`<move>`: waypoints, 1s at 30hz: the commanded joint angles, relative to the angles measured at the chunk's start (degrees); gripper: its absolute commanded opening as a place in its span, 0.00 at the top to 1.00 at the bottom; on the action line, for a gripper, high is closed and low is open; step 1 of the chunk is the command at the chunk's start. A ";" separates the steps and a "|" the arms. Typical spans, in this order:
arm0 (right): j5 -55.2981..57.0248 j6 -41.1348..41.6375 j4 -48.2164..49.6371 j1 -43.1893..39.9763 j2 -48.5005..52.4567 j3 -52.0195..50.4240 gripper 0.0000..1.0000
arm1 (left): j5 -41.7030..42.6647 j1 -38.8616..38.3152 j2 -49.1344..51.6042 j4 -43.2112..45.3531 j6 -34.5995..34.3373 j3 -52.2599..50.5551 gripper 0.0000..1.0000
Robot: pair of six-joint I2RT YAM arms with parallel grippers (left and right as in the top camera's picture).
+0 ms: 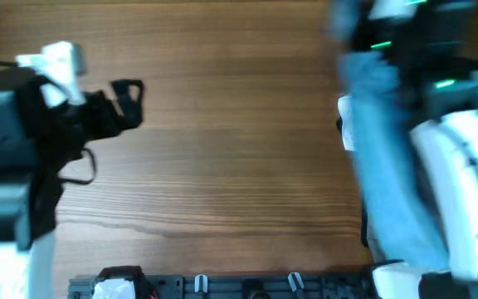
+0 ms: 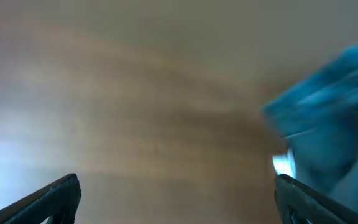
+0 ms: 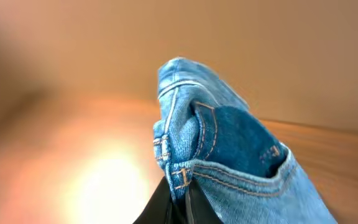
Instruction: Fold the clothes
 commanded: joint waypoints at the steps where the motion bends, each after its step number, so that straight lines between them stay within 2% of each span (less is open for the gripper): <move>1: -6.71 0.02 0.48 21.75 2.84 1.97 0.93 | -7.69 1.79 -5.66 0.22 5.46 6.54 0.00; 2: -5.88 1.05 0.24 28.11 5.44 1.97 0.79 | -10.03 1.84 -6.82 0.24 5.81 7.58 0.00; 3: -1.16 2.32 -0.68 35.43 9.20 1.97 0.44 | -11.91 1.84 -8.22 0.35 6.71 8.66 0.00; 5: 6.43 4.61 -2.21 38.91 11.04 1.97 0.32 | -12.90 1.84 -9.03 0.52 6.71 8.98 0.00; 7: 13.07 6.58 -4.85 38.95 10.29 2.03 0.25 | -12.83 1.84 -9.38 0.50 6.71 9.03 0.00; 10: 16.02 7.39 -8.02 33.70 5.40 2.03 0.24 | -10.03 1.84 -8.04 0.22 6.67 9.03 0.00; 15: 15.82 12.17 -12.70 16.94 -7.87 2.03 0.23 | -1.03 1.77 2.64 -3.39 6.69 8.96 0.01; 18: 15.56 13.18 -16.24 7.21 -13.42 2.03 0.23 | 1.09 1.77 13.46 -7.67 6.67 8.96 0.17; 19: 15.56 13.20 -18.27 3.48 -15.08 2.03 0.23 | 1.84 1.36 19.71 -8.57 6.69 8.96 0.29; 21: 15.58 13.20 -20.70 0.15 -16.04 2.03 0.23 | 2.08 0.59 26.62 -8.59 6.67 8.96 0.41; 22: 15.58 13.20 -22.29 -1.55 -16.15 2.03 0.23 | 2.10 -0.07 31.02 -8.28 6.67 8.96 0.40; 23: 15.58 13.18 -23.71 -2.62 -16.13 2.03 0.23 | 2.25 -0.61 34.51 -7.87 6.69 8.96 0.30; 24: 15.58 13.20 -25.33 -3.54 -15.78 2.03 0.23 | 2.25 -1.18 38.18 -7.26 6.69 8.96 0.25; 27: 15.58 13.18 -28.83 -4.52 -13.97 2.03 0.22 | 2.29 -3.06 49.68 -2.49 7.06 8.96 0.21; 29: 15.56 13.31 -30.45 -4.52 -12.55 2.03 0.21 | 2.73 -4.17 56.11 2.89 9.60 8.96 0.20; 30: 15.58 13.64 -31.17 -4.52 -11.91 2.03 0.21 | 2.51 -4.55 58.53 5.46 10.78 8.96 0.17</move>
